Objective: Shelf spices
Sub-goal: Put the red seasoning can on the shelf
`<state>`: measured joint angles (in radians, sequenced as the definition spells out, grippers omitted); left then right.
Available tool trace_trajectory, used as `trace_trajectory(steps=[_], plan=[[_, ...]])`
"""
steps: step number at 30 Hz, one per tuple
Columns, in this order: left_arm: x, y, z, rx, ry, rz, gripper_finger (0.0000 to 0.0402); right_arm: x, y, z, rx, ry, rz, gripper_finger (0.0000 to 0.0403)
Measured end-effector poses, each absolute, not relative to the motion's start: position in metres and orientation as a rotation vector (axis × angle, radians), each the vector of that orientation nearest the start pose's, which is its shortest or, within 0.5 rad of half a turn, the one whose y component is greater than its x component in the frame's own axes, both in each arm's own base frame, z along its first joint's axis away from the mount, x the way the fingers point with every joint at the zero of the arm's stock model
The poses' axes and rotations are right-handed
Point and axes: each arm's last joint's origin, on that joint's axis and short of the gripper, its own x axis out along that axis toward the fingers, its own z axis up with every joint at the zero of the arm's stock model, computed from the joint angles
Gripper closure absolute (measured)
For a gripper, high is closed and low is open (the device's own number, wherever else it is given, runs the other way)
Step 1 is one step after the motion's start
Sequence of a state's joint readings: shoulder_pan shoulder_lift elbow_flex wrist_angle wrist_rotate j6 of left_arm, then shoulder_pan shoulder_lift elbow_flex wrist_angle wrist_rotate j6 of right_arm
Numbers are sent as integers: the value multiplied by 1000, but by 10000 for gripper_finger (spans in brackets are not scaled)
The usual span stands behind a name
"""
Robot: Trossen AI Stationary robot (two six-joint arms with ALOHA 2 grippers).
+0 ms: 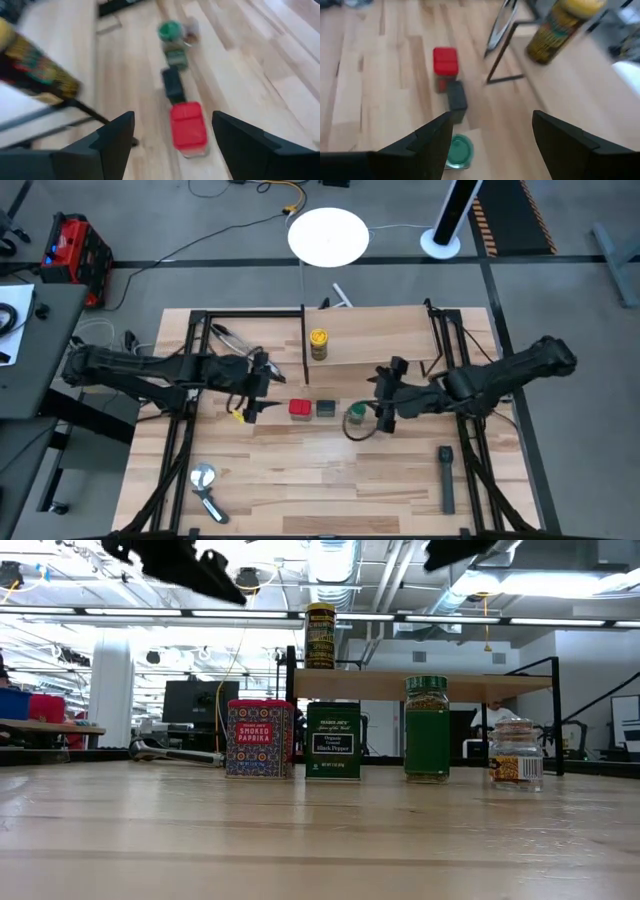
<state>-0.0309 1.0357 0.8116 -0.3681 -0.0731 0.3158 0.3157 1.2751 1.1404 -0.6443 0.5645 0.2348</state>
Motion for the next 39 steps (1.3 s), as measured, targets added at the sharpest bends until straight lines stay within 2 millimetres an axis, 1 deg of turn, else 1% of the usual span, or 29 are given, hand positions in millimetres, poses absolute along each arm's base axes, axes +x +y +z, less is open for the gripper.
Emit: trace_trajectory(steps=[5, 9, 16, 21, 31, 37, 39], plan=[[233, -4, 260, 343, 695, -87, 145, 270, 60, 300, -71, 759, -263, 126], [247, -4, 247, 351, 725, -111, 145, 280, 56, 288, -65, 812, -244, 126], [262, 7, 225, 309, 798, -143, 145, 295, 51, 272, -78, 860, -208, 126], [272, 10, 213, 259, 793, -214, 145, 299, 50, 269, -74, 855, -206, 126], [288, 14, 183, 217, 878, -212, 145, 303, 50, 264, -76, 864, -208, 126], [294, 15, 169, 195, 907, -215, 145, 304, 50, 265, -74, 859, -208, 126], [295, 16, 168, 188, 895, -228, 148, 303, 50, 265, -74, 859, -208, 126]])
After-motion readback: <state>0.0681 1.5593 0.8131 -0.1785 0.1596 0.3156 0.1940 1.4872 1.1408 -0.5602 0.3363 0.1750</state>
